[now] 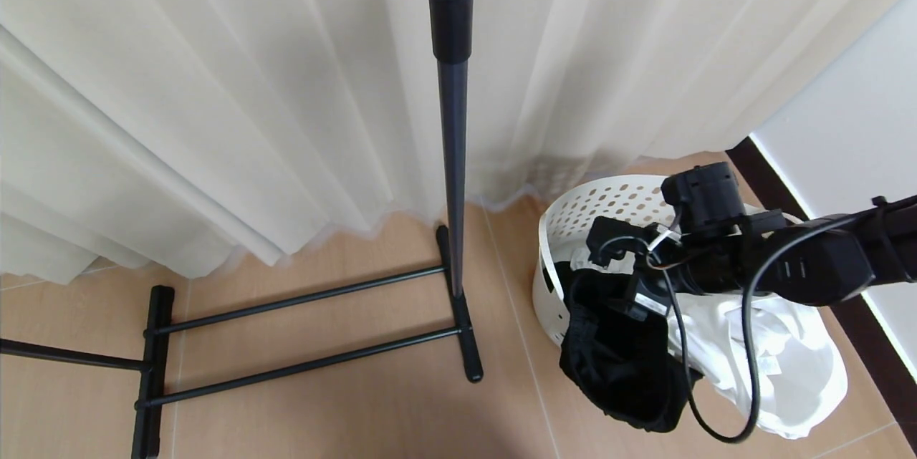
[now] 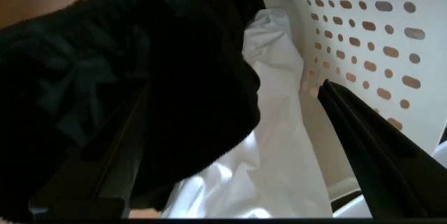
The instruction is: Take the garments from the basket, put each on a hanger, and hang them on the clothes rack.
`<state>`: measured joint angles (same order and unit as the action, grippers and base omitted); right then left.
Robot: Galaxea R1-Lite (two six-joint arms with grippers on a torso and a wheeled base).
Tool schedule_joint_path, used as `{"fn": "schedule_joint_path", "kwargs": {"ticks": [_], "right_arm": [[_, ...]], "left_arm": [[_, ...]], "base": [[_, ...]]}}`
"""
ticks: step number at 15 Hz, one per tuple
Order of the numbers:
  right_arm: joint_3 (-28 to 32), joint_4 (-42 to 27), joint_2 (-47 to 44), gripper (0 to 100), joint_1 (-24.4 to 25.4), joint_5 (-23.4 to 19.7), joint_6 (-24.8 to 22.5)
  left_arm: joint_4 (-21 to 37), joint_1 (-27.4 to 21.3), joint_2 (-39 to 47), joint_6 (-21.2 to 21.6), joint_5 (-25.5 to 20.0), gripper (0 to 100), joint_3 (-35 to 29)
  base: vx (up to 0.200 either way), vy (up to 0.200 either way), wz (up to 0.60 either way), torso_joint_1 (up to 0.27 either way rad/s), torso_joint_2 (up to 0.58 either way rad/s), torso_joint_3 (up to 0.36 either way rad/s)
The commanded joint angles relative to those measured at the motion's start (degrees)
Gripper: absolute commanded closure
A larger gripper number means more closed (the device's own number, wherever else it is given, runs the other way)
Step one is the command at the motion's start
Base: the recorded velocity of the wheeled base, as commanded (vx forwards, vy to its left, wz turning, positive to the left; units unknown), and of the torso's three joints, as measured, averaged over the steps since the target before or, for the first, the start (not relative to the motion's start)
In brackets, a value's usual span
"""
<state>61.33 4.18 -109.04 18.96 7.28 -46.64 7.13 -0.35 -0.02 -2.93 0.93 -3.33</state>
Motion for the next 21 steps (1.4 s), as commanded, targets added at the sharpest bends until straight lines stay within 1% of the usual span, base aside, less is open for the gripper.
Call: {"fn": "schedule_joint_path", "kwargs": {"ticks": [1, 3, 7, 9, 10, 13, 14, 16, 17, 18, 21], "right_arm": [[6.7, 0.0, -8.3, 0, -0.1, 0.8, 0.1], [8.8, 0.0, -10.1, 0, -0.2, 2.0, 0.1], [12.4, 0.2, -13.8, 0, -2.3, 2.0, 0.3], [13.1, 0.6, -14.0, 0, -2.8, 1.9, 0.3], [14.4, 0.6, -15.1, 0, -3.1, 1.6, 0.7], [15.1, 0.6, -16.0, 0, -3.0, 1.3, 2.9], [15.0, 0.6, -16.0, 100, -3.0, 1.2, 3.8], [14.5, 0.6, -15.7, 100, -3.0, 0.5, 5.2], [13.3, 0.6, -14.3, 100, -2.9, -0.8, 7.4], [11.3, 0.6, -11.5, 100, -2.4, -2.5, 10.3], [1.9, 0.6, 1.1, 100, 0.2, -4.6, 20.1]], "left_arm": [[0.0, 0.0, 0.0, 0.0, 0.0, 0, 0.0], [0.0, 0.0, 0.0, 0.0, 0.0, 0, 0.0], [0.1, 0.0, 0.0, 0.1, 0.0, 0, 0.0], [0.0, 0.0, 0.0, 0.1, 0.0, 0, 0.0], [0.0, 0.0, 0.0, 0.0, 0.0, 0, 0.0], [0.0, 0.0, 0.0, 0.0, 0.0, 0, 0.0], [0.0, 0.0, 0.0, 0.0, 0.0, 0, 0.0], [0.0, 0.0, 0.0, 0.0, 0.0, 0, 0.0], [0.0, 0.0, 0.0, 0.0, 0.0, 0, 0.0], [0.0, 0.0, 0.0, 0.0, 0.0, 0, 0.0], [0.0, 0.0, 0.0, 0.2, 0.0, 0, 0.0]], "base": [[0.0, 0.0, 0.0, 0.0, 0.0, 0.0], [0.0, 0.0, 0.0, 0.0, 0.0, 0.0], [0.0, 0.0, 0.0, 0.0, 0.0, 0.0], [0.0, 0.0, 0.0, 0.0, 0.0, 0.0], [0.0, 0.0, 0.0, 0.0, 0.0, 0.0], [0.0, 0.0, 0.0, 0.0, 0.0, 0.0], [0.0, 0.0, 0.0, 0.0, 0.0, 0.0], [0.0, 0.0, 0.0, 0.0, 0.0, 0.0], [0.0, 0.0, 0.0, 0.0, 0.0, 0.0], [0.0, 0.0, 0.0, 0.0, 0.0, 0.0], [0.0, 0.0, 0.0, 0.0, 0.0, 0.0]]}}
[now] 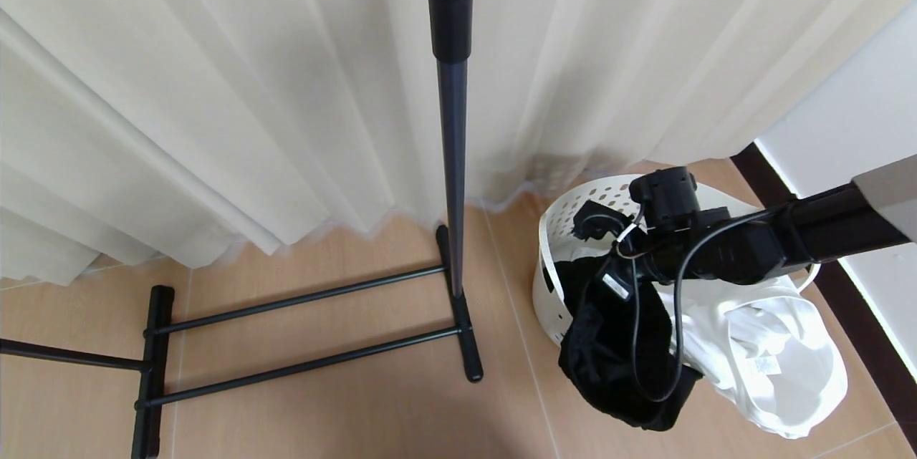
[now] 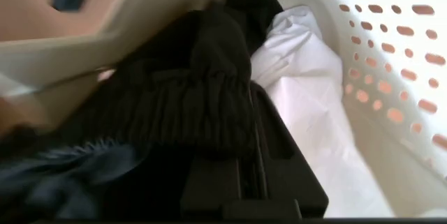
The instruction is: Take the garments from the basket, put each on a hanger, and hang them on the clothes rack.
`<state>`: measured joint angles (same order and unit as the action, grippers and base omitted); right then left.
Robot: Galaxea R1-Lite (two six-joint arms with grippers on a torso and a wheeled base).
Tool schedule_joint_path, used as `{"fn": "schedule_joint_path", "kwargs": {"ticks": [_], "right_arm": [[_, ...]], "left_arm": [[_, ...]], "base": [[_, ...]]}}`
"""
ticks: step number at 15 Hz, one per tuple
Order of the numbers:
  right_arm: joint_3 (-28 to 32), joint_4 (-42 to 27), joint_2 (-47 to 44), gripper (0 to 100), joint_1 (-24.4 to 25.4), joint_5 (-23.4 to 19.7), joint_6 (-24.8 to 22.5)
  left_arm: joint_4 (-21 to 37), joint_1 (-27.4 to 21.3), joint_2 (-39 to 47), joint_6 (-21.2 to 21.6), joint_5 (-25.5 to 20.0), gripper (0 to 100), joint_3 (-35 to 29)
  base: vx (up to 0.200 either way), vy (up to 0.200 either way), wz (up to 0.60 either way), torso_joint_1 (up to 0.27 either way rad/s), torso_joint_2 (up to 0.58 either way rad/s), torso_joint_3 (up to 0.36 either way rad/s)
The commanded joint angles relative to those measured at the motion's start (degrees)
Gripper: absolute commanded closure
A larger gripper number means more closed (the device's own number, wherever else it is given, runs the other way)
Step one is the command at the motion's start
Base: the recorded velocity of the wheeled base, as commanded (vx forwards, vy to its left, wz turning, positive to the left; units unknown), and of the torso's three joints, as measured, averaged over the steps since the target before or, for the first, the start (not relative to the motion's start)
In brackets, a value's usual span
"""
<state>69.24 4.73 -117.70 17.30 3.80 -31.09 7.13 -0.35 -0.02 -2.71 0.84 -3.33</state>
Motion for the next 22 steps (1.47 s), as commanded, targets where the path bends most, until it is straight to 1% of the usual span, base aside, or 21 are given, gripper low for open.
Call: {"fn": "schedule_joint_path", "kwargs": {"ticks": [1, 3, 4, 5, 8, 9, 10, 12, 14, 20, 22], "right_arm": [[-9.2, 0.0, 14.4, 100, 3.2, -1.1, 8.1], [-14.6, -0.2, 24.4, 100, 6.1, -1.0, 13.5], [-16.2, -0.2, 28.4, 100, 7.4, -0.8, 15.4], [-17.3, -0.6, 32.2, 100, 8.9, -0.5, 17.6], [-18.2, -0.8, 39.8, 100, 12.0, 0.5, 21.5], [-18.5, -0.8, 44.0, 100, 13.6, 0.7, 23.6], [-19.7, -0.2, 46.4, 100, 14.3, 0.7, 24.8], [-22.6, -0.2, 51.2, 100, 14.4, 0.4, 25.2], [-25.6, 0.1, 52.4, 100, 14.4, 0.2, 25.4], [-26.7, 1.9, 51.0, 100, 14.4, 0.5, 25.3], [-27.1, 2.0, 51.0, 100, 14.4, 0.4, 25.3]], "left_arm": [[0.0, 0.0, 0.0, 0.0, -0.1, 0, 0.0], [0.0, 0.0, 0.0, 0.1, -0.1, 0, 0.0], [0.0, 0.0, 0.0, 0.1, -0.1, 0, 0.0], [0.0, 0.0, 0.0, 0.1, -0.1, 0, 0.0], [0.1, 0.0, 0.0, 0.1, -0.1, 0, 0.0], [0.0, 0.0, 0.0, 0.2, -0.1, 0, 0.0], [0.0, 0.0, 0.0, 0.2, -0.1, 0, 0.0], [0.1, 0.0, 0.0, 0.2, -0.1, 0, 0.0], [0.0, -0.1, 0.0, 0.2, -0.1, 0, 0.0], [0.1, -0.1, 0.0, 0.2, -0.2, 0, 0.1], [0.1, -0.1, 0.0, 0.9, -0.4, 0, 0.1]], "base": [[0.0, 0.0, 0.0, 0.0, 0.0, 0.0], [0.0, 0.0, 0.0, 0.0, 0.0, 0.0], [0.0, 0.0, 0.0, 0.0, 0.0, 0.0], [0.0, 0.0, 0.0, 0.0, 0.0, 0.0], [0.0, 0.0, 0.0, 0.0, 0.0, 0.0], [0.0, 0.0, 0.0, 0.0, 0.0, 0.0], [0.0, 0.0, 0.0, 0.0, 0.0, 0.0], [0.0, 0.0, 0.0, 0.0, 0.0, 0.0], [0.0, 0.0, 0.0, 0.0, 0.0, 0.0], [0.0, 0.0, 0.0, 0.001, 0.0, 0.17], [0.0, 0.0, 0.0, 0.002, 0.0, 0.195]]}}
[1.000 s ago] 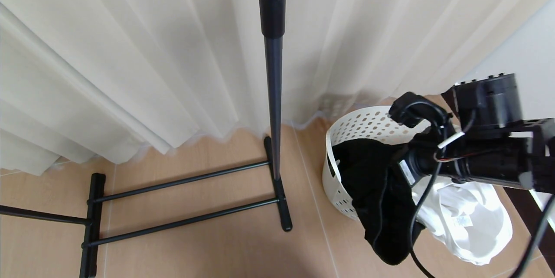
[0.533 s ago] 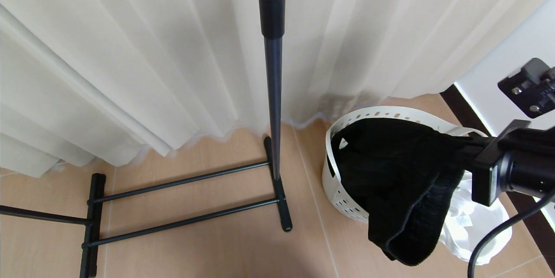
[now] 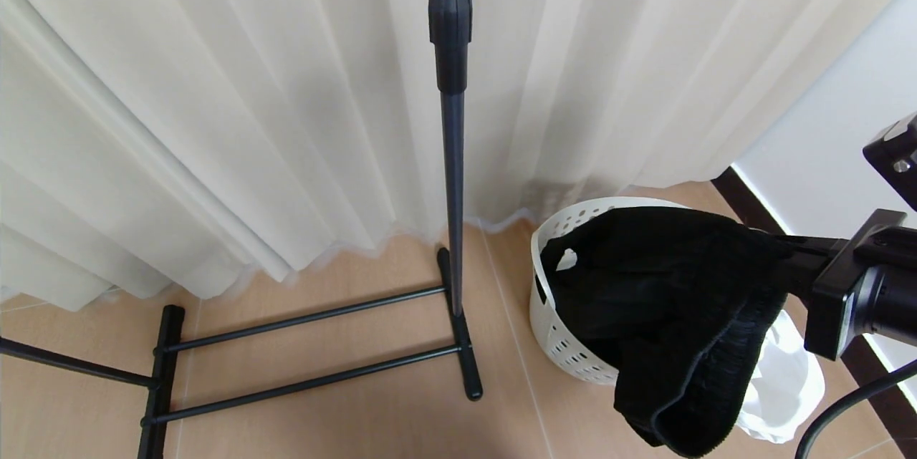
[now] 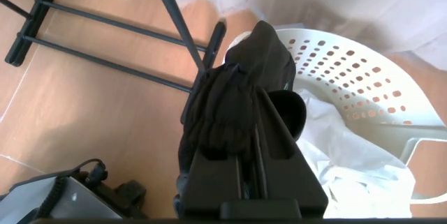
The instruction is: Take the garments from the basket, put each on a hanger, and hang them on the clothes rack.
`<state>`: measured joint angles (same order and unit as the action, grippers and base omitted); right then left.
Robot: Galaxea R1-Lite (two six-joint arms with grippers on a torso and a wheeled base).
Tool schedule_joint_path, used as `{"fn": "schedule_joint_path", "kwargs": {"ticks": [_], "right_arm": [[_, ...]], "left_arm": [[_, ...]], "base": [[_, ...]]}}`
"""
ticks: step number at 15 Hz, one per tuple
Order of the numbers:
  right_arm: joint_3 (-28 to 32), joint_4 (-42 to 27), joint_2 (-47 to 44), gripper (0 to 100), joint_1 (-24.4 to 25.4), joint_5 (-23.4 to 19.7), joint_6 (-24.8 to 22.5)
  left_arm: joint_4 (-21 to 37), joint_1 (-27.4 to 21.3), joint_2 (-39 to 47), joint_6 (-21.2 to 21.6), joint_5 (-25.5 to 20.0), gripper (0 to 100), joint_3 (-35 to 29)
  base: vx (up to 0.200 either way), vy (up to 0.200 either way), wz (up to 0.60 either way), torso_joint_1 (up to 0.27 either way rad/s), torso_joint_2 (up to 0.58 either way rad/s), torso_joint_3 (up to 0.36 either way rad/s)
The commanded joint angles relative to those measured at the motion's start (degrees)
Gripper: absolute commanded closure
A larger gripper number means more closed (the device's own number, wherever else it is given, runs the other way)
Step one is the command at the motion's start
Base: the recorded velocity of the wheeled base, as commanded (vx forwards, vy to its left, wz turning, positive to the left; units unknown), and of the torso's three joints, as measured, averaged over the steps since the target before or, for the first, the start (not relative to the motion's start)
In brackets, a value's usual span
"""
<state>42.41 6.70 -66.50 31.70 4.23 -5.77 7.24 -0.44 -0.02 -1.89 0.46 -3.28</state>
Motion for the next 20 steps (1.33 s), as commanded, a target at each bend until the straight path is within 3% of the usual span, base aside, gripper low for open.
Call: {"fn": "schedule_joint_path", "kwargs": {"ticks": [1, 12, 20], "right_arm": [[-0.3, 0.1, -0.1, 100, 0.0, 0.0, 0.0], [-0.8, 0.0, -0.1, 100, -1.7, 0.0, -0.3], [-1.1, 0.0, 0.0, 100, -1.7, 0.0, -0.6]], "left_arm": [[0.0, 0.0, 0.0, 0.0, 0.0, 0, 0.0], [0.0, 0.0, 0.0, 0.1, 0.0, 0, 0.0], [0.0, 0.0, 0.0, 0.1, 0.0, 0, 0.0]], "base": [[0.0, 0.0, 0.0, -0.007, 0.0, 0.212], [0.0, 0.0, 0.0, 0.001, -0.01, 0.186], [0.0, 0.0, 0.0, 0.022, -0.39, -0.168]]}}
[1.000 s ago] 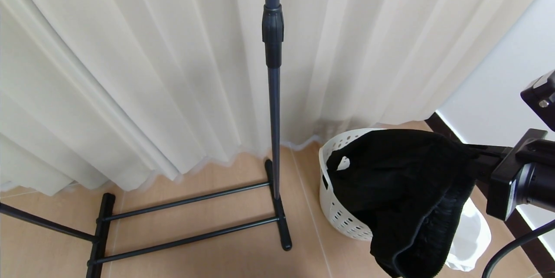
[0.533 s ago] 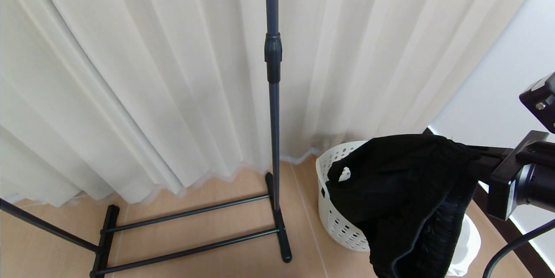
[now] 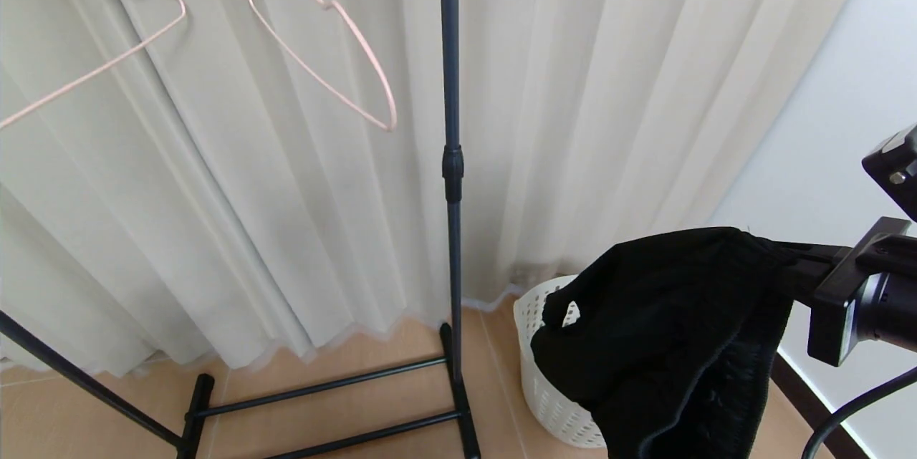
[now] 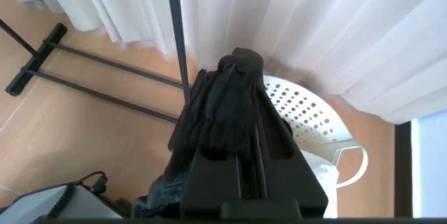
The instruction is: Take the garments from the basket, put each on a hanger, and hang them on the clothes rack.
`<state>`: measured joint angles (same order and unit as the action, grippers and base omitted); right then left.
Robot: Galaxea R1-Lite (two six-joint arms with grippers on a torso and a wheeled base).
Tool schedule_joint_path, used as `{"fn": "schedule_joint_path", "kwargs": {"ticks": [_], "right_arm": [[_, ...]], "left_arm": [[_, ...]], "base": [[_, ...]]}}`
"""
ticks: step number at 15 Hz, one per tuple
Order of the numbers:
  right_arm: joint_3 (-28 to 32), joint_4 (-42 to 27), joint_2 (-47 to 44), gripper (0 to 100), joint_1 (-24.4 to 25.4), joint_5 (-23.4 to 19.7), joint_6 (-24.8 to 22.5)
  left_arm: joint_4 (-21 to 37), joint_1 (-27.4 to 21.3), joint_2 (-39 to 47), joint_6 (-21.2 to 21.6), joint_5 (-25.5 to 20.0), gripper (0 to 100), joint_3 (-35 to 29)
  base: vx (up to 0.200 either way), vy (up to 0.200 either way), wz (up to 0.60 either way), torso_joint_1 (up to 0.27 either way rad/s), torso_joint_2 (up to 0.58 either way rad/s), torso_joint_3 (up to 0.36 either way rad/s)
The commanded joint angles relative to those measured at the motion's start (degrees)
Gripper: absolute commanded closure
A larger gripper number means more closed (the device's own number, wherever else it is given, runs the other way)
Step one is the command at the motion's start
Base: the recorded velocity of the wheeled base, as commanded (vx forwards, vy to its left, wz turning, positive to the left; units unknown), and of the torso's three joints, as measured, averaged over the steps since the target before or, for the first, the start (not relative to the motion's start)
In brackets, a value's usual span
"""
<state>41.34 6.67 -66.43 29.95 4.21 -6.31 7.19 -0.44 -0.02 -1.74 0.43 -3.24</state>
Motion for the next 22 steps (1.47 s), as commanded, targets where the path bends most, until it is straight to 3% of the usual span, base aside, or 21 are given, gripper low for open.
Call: {"fn": "schedule_joint_path", "kwargs": {"ticks": [1, 10, 22], "right_arm": [[-0.1, 0.0, -0.2, 100, 0.0, 0.0, 0.0], [-0.5, -0.1, -0.1, 100, 0.0, 0.0, 0.0], [-0.8, -0.1, -0.1, 100, 0.0, 0.0, -0.1]], "left_arm": [[0.0, 0.0, 0.0, 0.0, 0.0, 0, 0.0], [-0.1, 0.0, 0.0, -0.1, 0.1, 0, 0.1], [-0.1, 0.0, 0.0, 0.1, 0.1, 0, 0.1]], "base": [[0.0, 0.0, 0.0, 0.08, -0.46, -0.173], [0.0, 0.0, 0.0, 0.132, -0.48, -0.187], [0.0, 0.0, 0.0, 0.213, -0.56, -0.411]]}}
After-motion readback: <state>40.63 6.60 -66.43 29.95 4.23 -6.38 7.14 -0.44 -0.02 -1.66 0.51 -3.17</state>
